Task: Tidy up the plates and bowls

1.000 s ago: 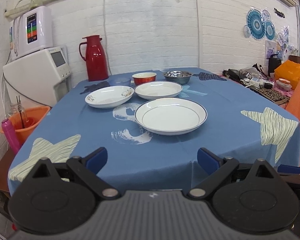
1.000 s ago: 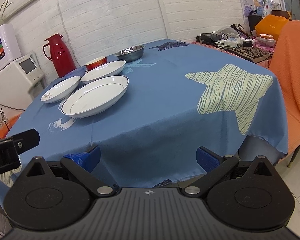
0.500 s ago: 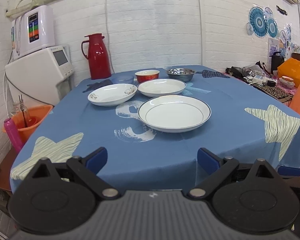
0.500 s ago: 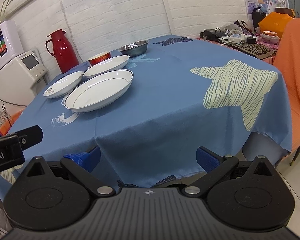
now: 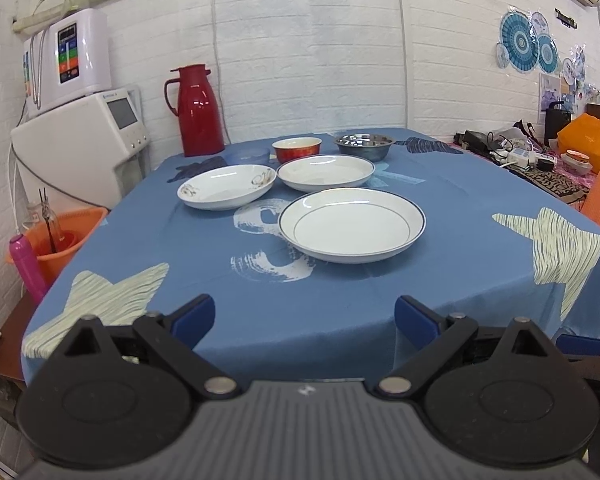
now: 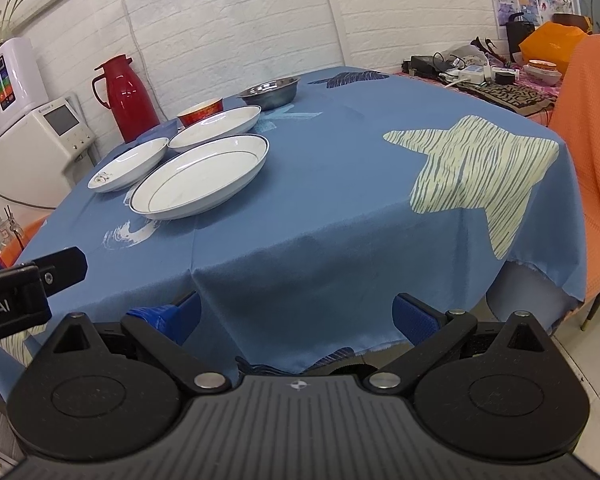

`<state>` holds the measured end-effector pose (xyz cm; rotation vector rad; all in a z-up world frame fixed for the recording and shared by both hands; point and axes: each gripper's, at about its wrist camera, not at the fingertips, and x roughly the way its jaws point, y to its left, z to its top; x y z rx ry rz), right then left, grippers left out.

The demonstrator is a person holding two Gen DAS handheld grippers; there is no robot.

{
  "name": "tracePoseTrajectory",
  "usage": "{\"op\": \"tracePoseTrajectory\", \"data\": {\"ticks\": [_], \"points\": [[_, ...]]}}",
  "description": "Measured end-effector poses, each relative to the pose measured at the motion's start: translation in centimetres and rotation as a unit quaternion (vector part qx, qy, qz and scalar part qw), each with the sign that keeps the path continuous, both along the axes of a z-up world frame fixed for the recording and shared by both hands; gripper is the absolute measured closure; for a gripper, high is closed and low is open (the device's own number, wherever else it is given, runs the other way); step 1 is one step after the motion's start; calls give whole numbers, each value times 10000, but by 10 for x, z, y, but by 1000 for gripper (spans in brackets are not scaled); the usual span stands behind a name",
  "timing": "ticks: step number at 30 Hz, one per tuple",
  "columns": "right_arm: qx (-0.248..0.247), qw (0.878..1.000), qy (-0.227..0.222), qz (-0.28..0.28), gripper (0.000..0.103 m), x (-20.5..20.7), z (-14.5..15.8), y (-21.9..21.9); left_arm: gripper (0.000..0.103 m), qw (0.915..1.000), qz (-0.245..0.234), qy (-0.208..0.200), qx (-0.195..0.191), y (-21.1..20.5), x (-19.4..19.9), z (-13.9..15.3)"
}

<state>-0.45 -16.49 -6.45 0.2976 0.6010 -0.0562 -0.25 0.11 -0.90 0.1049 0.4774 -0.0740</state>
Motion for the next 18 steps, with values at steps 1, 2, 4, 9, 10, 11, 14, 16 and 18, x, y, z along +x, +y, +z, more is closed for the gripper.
{"op": "tracePoseTrajectory", "data": {"ticks": [1,2,4,9,10,11,14,16,18], "points": [[5,10000,11,4,13,0,0,0,7,10000,5,6,2,0,0,0],[10,10000,20,5,13,1,-1,1,7,10000,3,8,4,0,0,0],[13,10000,36,7,13,1,-1,1,7,10000,2,10,2,0,0,0],[17,10000,40,10,13,1,-1,1,7,10000,-6,41,-3,0,1,-1],[16,10000,48,11,13,2,-1,1,7,10000,-13,47,-3,-1,1,-2],[17,10000,57,10,13,2,-2,1,7,10000,-14,54,0,-1,2,-2],[33,10000,88,19,13,3,-4,1,7,10000,-29,88,8,-2,3,-3],[40,9999,104,27,13,4,-4,1,7,9999,-34,111,17,-3,4,-4],[43,9999,118,40,13,4,-4,1,7,9999,-40,138,20,-4,6,-4]]}}
